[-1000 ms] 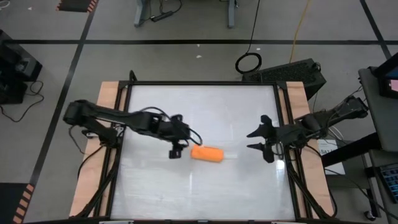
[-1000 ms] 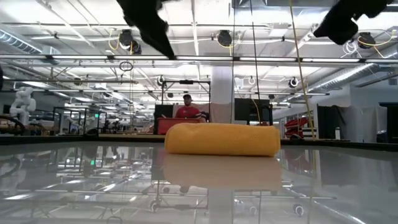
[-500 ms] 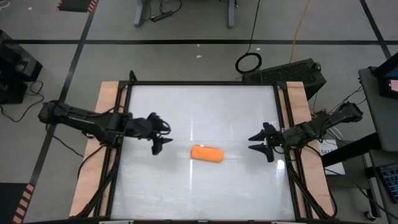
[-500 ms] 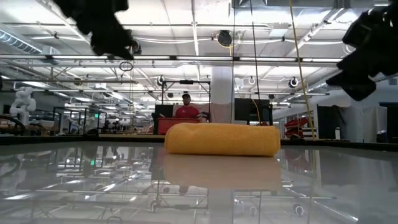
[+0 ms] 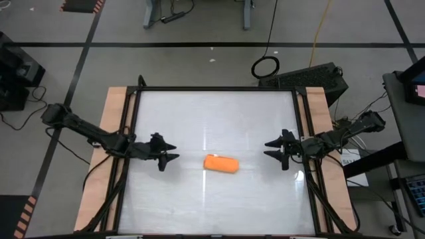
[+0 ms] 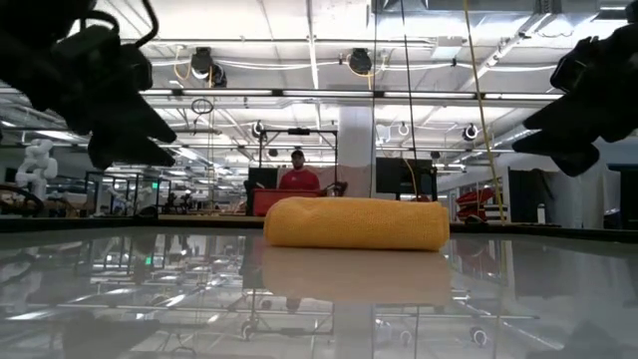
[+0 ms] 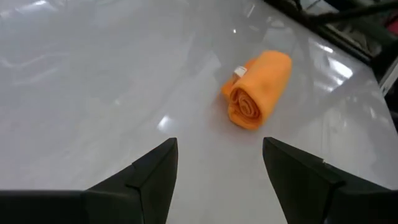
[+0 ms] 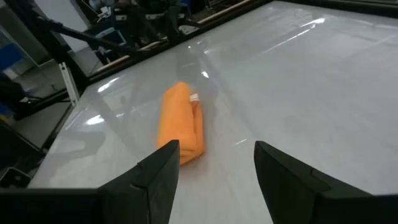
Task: Roll towel
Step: Return to Home Position
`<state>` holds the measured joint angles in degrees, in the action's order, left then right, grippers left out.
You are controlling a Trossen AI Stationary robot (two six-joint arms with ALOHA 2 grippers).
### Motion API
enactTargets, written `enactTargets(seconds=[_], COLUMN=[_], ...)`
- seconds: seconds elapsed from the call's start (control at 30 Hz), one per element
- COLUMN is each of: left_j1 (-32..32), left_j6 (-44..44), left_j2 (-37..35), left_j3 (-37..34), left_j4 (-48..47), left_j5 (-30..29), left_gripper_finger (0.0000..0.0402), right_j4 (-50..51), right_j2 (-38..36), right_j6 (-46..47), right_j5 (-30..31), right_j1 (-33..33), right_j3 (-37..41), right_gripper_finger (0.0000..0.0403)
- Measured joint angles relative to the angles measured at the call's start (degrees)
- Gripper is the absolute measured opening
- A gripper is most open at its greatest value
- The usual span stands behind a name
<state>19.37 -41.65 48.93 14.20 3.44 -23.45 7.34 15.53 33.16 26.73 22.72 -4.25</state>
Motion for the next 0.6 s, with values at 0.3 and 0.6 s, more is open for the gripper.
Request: enactTargets(seconds=[0.3, 0.6], left_j1=[3.6, 6.7], left_j6=[-3.4, -4.6], left_j2=[0.0, 0.1], left_j3=[-10.1, -13.8], left_j4=[11.2, 14.2], left_j5=[-7.2, -14.9], left_gripper_finger=[0.0239, 0.0239], right_j4=[0.0, -0.2], right_j2=[0.0, 0.0], right_j6=[-3.1, -7.7], right_j5=[0.5, 2.3], right_j1=[-0.2, -0.2], right_j3=[0.0, 0.0], right_gripper_finger=[0.0198, 0.0198])
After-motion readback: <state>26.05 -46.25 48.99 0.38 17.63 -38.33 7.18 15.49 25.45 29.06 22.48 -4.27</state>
